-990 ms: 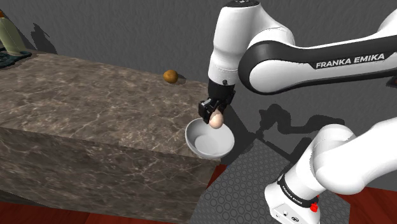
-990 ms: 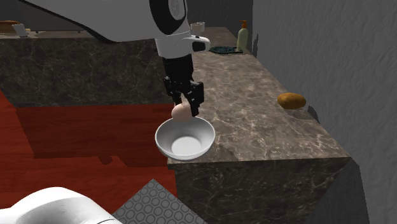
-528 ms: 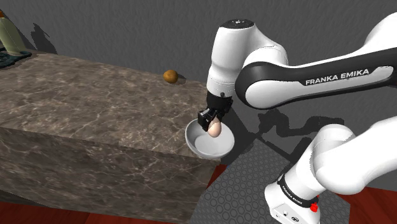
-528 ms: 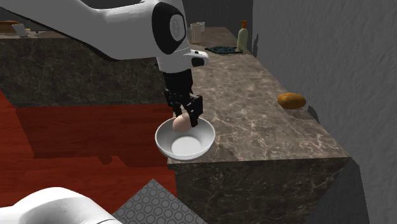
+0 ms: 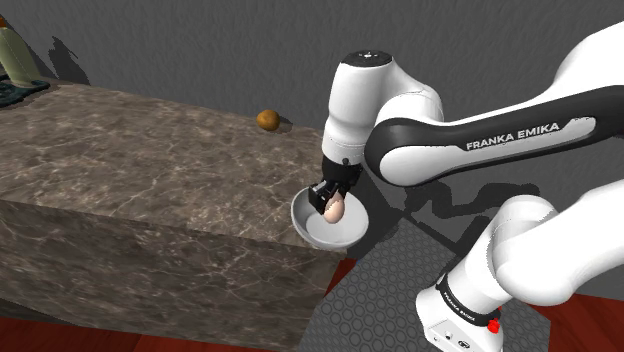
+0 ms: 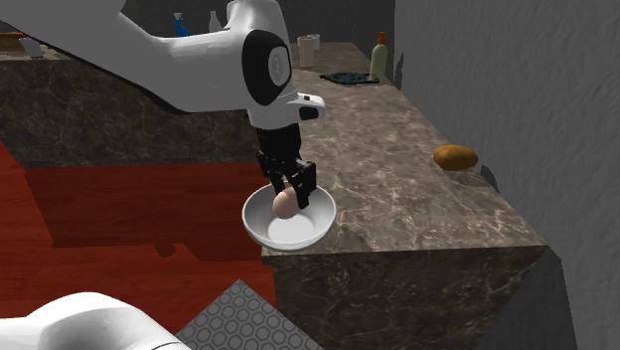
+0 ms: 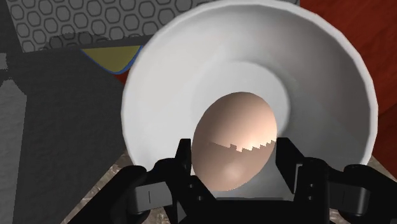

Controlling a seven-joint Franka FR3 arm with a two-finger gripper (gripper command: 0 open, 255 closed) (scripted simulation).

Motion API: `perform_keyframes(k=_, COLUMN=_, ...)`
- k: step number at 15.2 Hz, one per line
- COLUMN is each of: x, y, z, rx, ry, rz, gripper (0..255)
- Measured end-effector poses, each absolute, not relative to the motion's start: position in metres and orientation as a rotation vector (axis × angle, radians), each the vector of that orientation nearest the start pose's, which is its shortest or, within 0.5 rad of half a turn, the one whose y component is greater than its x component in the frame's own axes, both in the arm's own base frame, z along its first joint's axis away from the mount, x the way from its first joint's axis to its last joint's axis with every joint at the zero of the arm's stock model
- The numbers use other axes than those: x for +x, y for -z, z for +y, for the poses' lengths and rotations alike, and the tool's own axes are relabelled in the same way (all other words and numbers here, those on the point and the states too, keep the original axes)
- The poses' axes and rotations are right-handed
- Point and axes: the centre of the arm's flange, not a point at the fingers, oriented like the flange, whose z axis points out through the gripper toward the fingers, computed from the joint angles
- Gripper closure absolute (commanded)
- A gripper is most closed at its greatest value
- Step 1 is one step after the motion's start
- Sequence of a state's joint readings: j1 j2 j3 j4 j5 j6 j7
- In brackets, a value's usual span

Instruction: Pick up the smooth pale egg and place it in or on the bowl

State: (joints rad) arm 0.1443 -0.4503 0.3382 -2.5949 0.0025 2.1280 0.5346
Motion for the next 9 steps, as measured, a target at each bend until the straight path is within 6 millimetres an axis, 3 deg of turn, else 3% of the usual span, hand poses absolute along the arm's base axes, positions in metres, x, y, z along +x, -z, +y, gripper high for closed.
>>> perform_keyframes(k=3, x=0.3486, y=-0.3959, z=0.1790, rx=-3.282, ry=0.055, rz=0.144, gripper=255)
perform_keyframes(k=4, x=0.3486, y=-0.3958, z=0.1790, rx=-3.282, ry=0.055, rz=0.144, gripper=0)
perform_keyframes(k=9, x=0.3487, y=-0.3959, z=0.1790, rx=-3.282, ry=0.055, rz=0.144, gripper=0)
